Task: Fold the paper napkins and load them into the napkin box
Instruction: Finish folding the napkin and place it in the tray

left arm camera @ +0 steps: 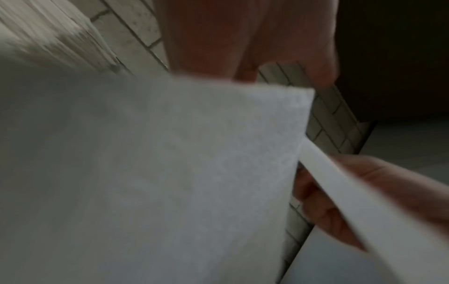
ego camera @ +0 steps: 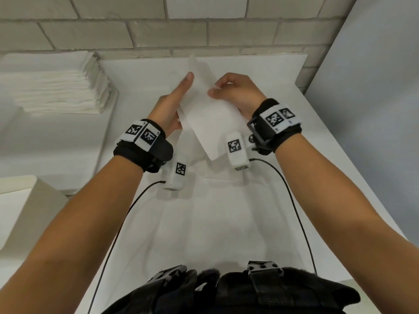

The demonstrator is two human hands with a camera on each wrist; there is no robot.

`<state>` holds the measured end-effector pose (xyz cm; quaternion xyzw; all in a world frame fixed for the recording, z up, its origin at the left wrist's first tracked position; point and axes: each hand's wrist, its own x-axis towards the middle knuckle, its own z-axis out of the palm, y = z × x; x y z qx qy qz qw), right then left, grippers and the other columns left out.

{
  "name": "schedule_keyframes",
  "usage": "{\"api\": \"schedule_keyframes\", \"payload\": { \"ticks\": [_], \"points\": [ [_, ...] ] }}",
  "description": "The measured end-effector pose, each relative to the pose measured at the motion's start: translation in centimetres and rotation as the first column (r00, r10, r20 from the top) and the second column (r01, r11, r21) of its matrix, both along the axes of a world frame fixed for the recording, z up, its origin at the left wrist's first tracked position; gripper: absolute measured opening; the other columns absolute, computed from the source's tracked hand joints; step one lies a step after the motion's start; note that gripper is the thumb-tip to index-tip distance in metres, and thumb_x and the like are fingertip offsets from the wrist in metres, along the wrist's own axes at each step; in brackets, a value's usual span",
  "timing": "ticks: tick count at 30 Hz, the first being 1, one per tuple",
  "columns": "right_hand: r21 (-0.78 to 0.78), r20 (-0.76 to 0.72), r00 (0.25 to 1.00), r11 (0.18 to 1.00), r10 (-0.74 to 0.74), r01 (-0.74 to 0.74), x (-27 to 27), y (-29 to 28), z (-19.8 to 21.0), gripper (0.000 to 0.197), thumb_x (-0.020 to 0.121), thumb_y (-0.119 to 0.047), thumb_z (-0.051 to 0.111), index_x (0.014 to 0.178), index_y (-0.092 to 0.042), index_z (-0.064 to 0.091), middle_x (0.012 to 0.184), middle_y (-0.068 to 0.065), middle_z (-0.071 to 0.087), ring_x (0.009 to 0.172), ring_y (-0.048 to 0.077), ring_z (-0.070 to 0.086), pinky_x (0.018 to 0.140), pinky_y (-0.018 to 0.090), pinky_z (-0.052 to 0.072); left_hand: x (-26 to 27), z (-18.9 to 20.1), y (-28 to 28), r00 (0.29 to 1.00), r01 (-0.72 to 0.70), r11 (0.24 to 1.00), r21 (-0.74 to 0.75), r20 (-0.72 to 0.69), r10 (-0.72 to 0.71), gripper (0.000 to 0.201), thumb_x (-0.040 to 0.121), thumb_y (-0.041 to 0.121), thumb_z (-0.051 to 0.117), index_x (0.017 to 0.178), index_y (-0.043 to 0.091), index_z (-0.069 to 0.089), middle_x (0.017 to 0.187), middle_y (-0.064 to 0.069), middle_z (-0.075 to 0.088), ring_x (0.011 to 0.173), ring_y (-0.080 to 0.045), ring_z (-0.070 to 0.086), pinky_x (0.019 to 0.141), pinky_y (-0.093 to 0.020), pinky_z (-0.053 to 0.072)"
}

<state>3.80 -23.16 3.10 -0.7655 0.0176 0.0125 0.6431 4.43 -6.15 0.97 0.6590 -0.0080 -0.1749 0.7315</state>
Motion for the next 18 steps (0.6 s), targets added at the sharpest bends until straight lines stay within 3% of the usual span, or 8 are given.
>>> {"api": "schedule_keyframes", "payload": {
  "ticks": [3,5,8,10,13,15,17,18],
  "points": [
    [-0.007,-0.114,0.993,1.000,0.011,-0.012,-0.2,0.6,-1.0,0.016,0.090,-0.030,0.061,0.093,-0.017,0.053,0.086,0.005,0.062,0.068,0.017,0.059,0.060,0.027,0.049,0.2,0.0,0.3,0.968,-0.244,0.966,0.078,0.074,0.239,0.042,0.086,0.020,0.067,0.121,-0.002,0.056,0.112,-0.013,0.066,0.100,-0.027,0.066,0.088,-0.039,0.054],
    [-0.224,-0.211,0.977,0.974,-0.024,-0.024,-0.1,0.0,-1.9,0.033,0.093,-0.041,0.052,0.113,-0.015,0.049,0.103,0.008,0.061,0.078,0.018,0.061,0.063,0.030,0.051,0.8,-0.4,1.5,0.942,-0.332,0.937,0.107,0.086,0.324,0.035,0.086,0.015,0.066,0.116,-0.002,0.057,0.112,-0.013,0.065,0.098,-0.027,0.065,0.087,-0.038,0.053],
    [-0.735,-0.356,0.932,0.636,-0.070,-0.233,-0.6,-1.3,-4.0,0.059,0.089,-0.047,0.055,0.128,-0.003,0.046,0.126,0.015,0.055,0.109,0.030,0.057,0.080,0.034,0.047,1.0,-1.1,3.7,0.928,-0.373,0.914,0.160,0.088,0.363,0.027,0.082,0.016,0.072,0.105,0.008,0.061,0.106,-0.010,0.066,0.096,-0.026,0.065,0.089,-0.039,0.052],
    [-0.799,-0.433,0.895,0.504,-0.104,-0.328,-1.4,-1.4,-5.5,0.065,0.084,-0.047,0.063,0.126,0.001,0.047,0.127,0.016,0.055,0.113,0.032,0.055,0.078,0.030,0.042,1.0,-1.7,5.0,0.926,-0.378,0.908,0.180,0.074,0.371,0.030,0.081,0.015,0.072,0.108,0.006,0.062,0.110,-0.011,0.066,0.098,-0.027,0.065,0.090,-0.040,0.052],
    [-0.784,-0.486,0.864,0.503,-0.132,-0.365,-1.7,-1.2,-6.7,0.060,0.078,-0.036,0.073,0.119,0.002,0.051,0.123,0.015,0.059,0.110,0.031,0.057,0.079,0.032,0.044,1.0,-2.5,6.2,0.922,-0.387,0.906,0.170,0.058,0.383,0.034,0.085,0.010,0.066,0.117,0.003,0.059,0.114,-0.012,0.064,0.100,-0.028,0.063,0.091,-0.039,0.051],
    [-0.764,-0.505,0.852,0.533,-0.142,-0.364,-1.3,-1.1,-6.8,0.045,0.077,-0.031,0.075,0.100,0.001,0.055,0.119,0.016,0.061,0.101,0.030,0.059,0.081,0.034,0.046,1.1,-2.7,6.5,0.915,-0.402,0.900,0.170,0.058,0.399,0.031,0.088,0.005,0.059,0.120,0.005,0.056,0.110,-0.010,0.062,0.095,-0.026,0.062,0.085,-0.036,0.051],
    [-0.749,-0.504,0.852,0.561,-0.137,-0.353,-1.1,-1.4,-7.0,0.036,0.076,-0.028,0.076,0.086,-0.001,0.054,0.117,0.017,0.063,0.092,0.028,0.058,0.086,0.035,0.049,1.3,-2.6,6.9,0.909,-0.416,0.890,0.186,0.053,0.414,0.023,0.089,0.002,0.054,0.110,0.009,0.056,0.098,-0.005,0.062,0.083,-0.021,0.060,0.074,-0.031,0.051],
    [-0.736,-0.510,0.851,0.578,-0.130,-0.353,-1.1,-1.6,-7.1,0.038,0.076,-0.027,0.076,0.093,0.001,0.057,0.118,0.016,0.063,0.095,0.028,0.059,0.090,0.036,0.049,1.3,-2.6,7.0,0.907,-0.418,0.887,0.193,0.044,0.418,0.016,0.088,0.002,0.052,0.101,0.011,0.057,0.092,-0.003,0.061,0.079,-0.019,0.059,0.070,-0.029,0.051]
  ]
}}
